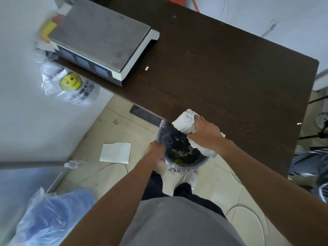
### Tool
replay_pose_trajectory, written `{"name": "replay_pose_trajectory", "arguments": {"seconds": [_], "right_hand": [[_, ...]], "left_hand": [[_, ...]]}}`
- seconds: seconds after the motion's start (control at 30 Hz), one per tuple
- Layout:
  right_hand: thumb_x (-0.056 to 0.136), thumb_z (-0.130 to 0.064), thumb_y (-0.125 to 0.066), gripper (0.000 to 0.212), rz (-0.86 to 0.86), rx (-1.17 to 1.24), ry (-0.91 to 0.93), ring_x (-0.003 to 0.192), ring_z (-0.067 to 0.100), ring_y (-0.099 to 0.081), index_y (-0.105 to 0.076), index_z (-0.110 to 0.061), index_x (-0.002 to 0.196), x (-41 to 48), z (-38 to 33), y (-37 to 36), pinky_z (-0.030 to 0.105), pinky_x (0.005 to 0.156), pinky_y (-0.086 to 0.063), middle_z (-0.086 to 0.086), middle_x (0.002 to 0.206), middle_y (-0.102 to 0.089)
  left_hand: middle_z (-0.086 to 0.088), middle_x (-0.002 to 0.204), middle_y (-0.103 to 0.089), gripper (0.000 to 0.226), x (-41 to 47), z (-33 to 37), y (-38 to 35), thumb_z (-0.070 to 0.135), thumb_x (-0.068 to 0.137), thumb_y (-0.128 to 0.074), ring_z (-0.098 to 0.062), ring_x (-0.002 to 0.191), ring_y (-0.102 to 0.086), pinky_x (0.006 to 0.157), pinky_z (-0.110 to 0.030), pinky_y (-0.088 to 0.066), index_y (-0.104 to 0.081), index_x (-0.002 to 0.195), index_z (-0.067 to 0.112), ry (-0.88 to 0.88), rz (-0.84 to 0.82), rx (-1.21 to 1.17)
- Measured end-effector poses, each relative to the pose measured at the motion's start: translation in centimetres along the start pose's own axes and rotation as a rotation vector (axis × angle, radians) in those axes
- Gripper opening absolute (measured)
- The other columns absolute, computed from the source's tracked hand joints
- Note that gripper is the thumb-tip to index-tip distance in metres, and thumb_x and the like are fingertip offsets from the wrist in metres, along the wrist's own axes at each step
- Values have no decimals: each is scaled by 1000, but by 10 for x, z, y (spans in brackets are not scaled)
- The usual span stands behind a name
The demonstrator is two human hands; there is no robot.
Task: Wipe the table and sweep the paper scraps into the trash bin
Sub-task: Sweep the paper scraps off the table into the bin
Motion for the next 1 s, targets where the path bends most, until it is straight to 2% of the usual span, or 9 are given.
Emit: {"name": "replay_pose_trajectory", "arguments": {"seconds": [0.1, 0.23, 0.37, 0.53, 0.63, 0.73, 0.8, 0.9, 1.0], "right_hand": [[84, -43, -68, 60, 35, 103, 21, 108, 26, -61, -46, -18, 134, 2, -7, 4, 37, 87, -47, 3, 122, -60], [87, -38, -66, 59, 141, 61, -14, 111, 32, -58, -44, -12, 135, 25, -10, 25, 40, 89, -44, 10, 126, -56], [92, -37, -60, 59, 218, -71, -98, 113, 37, -56, -39, -7, 139, 54, -9, 44, 43, 91, -44, 17, 127, -53], [89, -34, -63, 66, 213, -197, -249, 122, 40, -49, -35, -1, 138, 72, -33, 38, 49, 100, -41, 23, 134, -48], [84, -34, -65, 67, 171, -273, -81, 122, 38, -50, -37, -3, 136, 67, -62, 16, 47, 100, -42, 21, 134, -50], [85, -35, -61, 68, 27, -188, 91, 122, 35, -51, -35, -9, 142, 57, -86, -3, 45, 101, -42, 16, 135, -50], [85, -38, -62, 69, -27, -96, 109, 120, 34, -52, -35, -11, 142, 50, -93, -9, 45, 100, -42, 13, 132, -52], [84, -41, -62, 64, 28, -53, 105, 113, 32, -55, -40, -10, 136, 47, -94, -5, 44, 97, -44, 11, 124, -56], [84, -38, -60, 55, 75, -54, 81, 105, 31, -57, -43, -8, 128, 51, -87, 15, 42, 90, -45, 11, 116, -57]], "left_hand": [[-15, 99, -69, 24, 8, -3, 13, 9, 97, -48, -34, 83, -74, 73, -50, -64, -62, 116, 4, -7, 1, -9], [-14, 102, -70, 25, 11, -5, 32, 12, 99, -49, -30, 82, -73, 71, -44, -65, -62, 119, 4, -35, 5, 42], [-12, 110, -66, 21, 12, -3, 50, 9, 102, -48, -21, 76, -67, 51, -26, -57, -56, 121, 9, -33, -6, 35], [-13, 112, -67, 27, 16, -8, 66, 3, 100, -46, -29, 88, -71, 58, -34, -63, -57, 124, 8, -36, -5, -20], [-11, 107, -68, 21, 17, -9, 71, 8, 102, -46, -28, 88, -72, 66, -39, -65, -58, 120, 9, -36, -4, -55], [-11, 105, -69, 20, 17, -7, 75, 9, 103, -48, -27, 86, -73, 62, -35, -64, -60, 119, 7, -45, -13, -37], [-12, 105, -69, 21, 16, -5, 77, 6, 102, -47, -27, 84, -73, 58, -32, -63, -60, 118, 6, -52, -22, -28], [-12, 105, -68, 24, 15, -1, 80, 4, 101, -44, -28, 85, -73, 60, -33, -64, -60, 119, 9, -63, -14, 0], [-11, 106, -68, 24, 13, 1, 78, 7, 102, -45, -26, 85, -72, 52, -29, -60, -60, 121, 10, -73, -9, -1]]}}
Point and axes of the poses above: each hand's wrist, its own x-axis towards the middle knuckle, its own y-axis out of the back of the hand, z = x × y, the point moved 1 cm from there along x, towards the middle knuckle
